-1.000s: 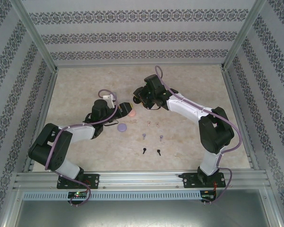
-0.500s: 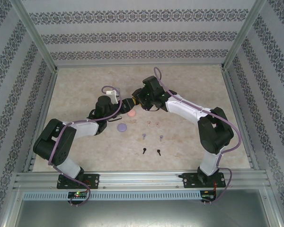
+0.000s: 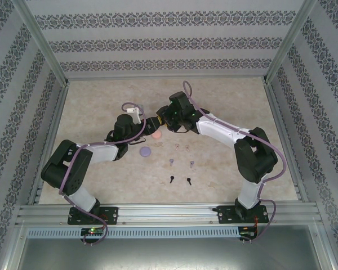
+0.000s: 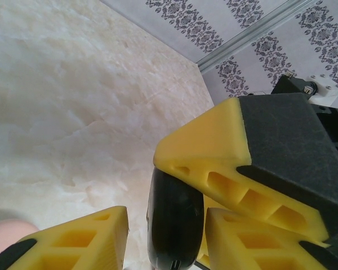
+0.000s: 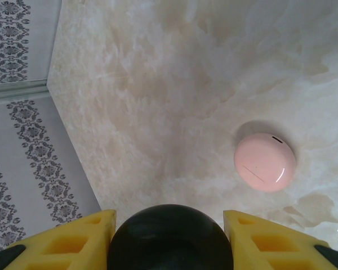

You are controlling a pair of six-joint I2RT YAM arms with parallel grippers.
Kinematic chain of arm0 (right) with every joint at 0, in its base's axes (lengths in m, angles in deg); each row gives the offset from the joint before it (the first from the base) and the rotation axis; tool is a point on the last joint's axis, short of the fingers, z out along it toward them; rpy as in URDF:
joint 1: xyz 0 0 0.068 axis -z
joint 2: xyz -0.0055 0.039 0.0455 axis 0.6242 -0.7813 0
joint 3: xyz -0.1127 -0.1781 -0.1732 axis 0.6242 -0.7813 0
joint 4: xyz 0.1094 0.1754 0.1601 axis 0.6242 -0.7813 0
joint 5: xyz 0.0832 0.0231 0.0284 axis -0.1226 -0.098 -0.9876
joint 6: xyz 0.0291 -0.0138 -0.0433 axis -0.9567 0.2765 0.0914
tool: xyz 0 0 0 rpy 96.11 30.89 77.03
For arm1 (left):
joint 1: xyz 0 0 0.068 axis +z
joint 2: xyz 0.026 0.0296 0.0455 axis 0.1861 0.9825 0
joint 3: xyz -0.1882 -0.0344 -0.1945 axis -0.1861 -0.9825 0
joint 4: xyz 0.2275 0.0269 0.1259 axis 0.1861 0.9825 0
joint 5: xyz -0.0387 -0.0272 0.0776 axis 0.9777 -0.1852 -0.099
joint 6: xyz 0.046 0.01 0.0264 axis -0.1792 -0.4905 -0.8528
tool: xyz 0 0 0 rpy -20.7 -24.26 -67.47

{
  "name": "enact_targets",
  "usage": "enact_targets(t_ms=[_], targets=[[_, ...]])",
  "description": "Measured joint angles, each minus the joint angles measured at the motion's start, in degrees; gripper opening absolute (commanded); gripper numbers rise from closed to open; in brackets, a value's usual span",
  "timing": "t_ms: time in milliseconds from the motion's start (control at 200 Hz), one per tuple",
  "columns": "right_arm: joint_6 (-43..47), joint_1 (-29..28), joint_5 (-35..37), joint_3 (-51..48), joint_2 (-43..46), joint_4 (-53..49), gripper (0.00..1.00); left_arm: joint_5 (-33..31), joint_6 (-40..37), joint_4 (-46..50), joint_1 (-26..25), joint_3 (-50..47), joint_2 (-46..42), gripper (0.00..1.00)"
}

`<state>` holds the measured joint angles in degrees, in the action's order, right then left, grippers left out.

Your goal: Insert wireless bluetooth earbuds into charging case

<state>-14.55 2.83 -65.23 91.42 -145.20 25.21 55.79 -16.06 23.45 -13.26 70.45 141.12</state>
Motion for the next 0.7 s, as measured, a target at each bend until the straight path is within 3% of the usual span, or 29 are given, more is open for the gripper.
enact_targets(t_ms=[295,495,699], targets=[[-1.51,0.04,0.22,-0.96,0.0,1.27,0.45,-0.44,-0.02,-0.07,-0.44,0.35,0.61,0.33],[-2.75,0.04,0.37,-1.55,0.0,2.36,0.45,-1.51,0.02,-0.61,-0.72,0.35,1.18,0.41],[-4.61,0.04,0.44,-2.36,0.0,4.09,0.45,-2.8,0.04,-0.87,-0.83,0.26,1.22,0.39]])
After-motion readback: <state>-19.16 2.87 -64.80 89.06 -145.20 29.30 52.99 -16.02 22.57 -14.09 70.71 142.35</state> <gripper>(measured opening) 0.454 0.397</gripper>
